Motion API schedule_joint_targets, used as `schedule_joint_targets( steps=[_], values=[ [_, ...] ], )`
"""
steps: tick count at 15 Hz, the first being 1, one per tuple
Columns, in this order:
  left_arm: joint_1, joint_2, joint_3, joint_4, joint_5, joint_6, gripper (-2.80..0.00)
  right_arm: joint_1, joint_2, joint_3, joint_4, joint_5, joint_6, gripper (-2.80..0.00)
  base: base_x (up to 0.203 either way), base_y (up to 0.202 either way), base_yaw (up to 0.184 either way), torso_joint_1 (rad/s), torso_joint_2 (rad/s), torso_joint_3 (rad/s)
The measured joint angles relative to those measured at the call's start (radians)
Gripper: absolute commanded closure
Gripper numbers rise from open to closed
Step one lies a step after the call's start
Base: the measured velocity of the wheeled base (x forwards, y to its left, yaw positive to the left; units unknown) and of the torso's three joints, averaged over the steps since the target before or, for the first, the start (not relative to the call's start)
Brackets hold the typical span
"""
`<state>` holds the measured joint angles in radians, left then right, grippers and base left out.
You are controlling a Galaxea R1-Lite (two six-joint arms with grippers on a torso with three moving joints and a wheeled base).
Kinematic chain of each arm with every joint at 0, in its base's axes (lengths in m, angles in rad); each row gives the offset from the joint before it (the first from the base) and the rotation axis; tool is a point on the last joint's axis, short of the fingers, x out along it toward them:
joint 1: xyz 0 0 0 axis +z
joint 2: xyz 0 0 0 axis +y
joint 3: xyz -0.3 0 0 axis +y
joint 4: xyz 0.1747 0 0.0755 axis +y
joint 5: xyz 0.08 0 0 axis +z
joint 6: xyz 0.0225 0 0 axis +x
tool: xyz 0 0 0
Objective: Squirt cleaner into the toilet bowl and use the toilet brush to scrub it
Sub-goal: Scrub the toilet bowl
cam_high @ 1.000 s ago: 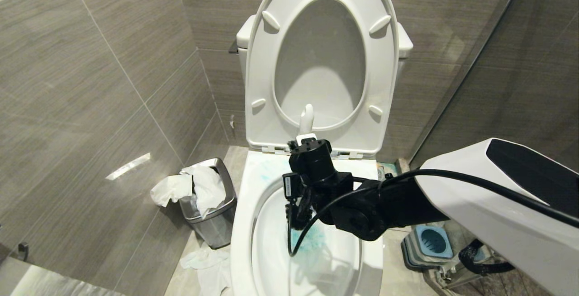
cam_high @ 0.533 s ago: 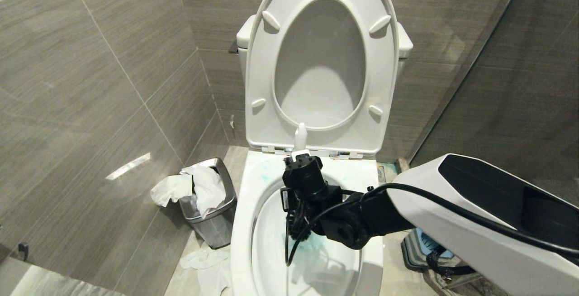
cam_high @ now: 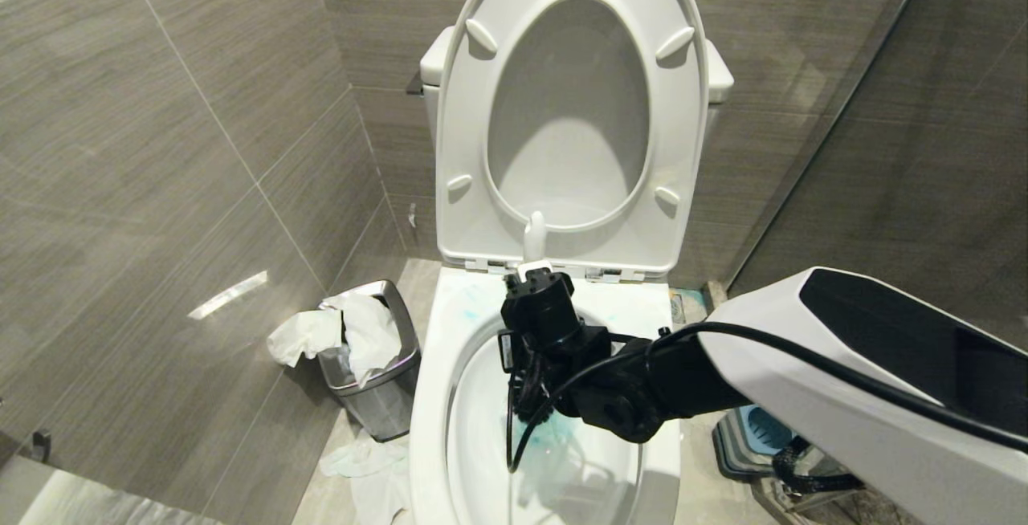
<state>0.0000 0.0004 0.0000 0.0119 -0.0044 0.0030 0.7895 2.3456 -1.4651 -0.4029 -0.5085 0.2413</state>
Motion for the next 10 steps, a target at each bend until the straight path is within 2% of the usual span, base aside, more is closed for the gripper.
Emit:
schedule_joint_targets(
  steps=[10],
  values=[
    [0.000,0.000,0.000,0.000,0.000,0.000,0.00,0.034,-0.258,0.146,0.008,-0.026,-0.001,0.00,0.000,0.000,0.000,0.000,0.00,0.000]
  ],
)
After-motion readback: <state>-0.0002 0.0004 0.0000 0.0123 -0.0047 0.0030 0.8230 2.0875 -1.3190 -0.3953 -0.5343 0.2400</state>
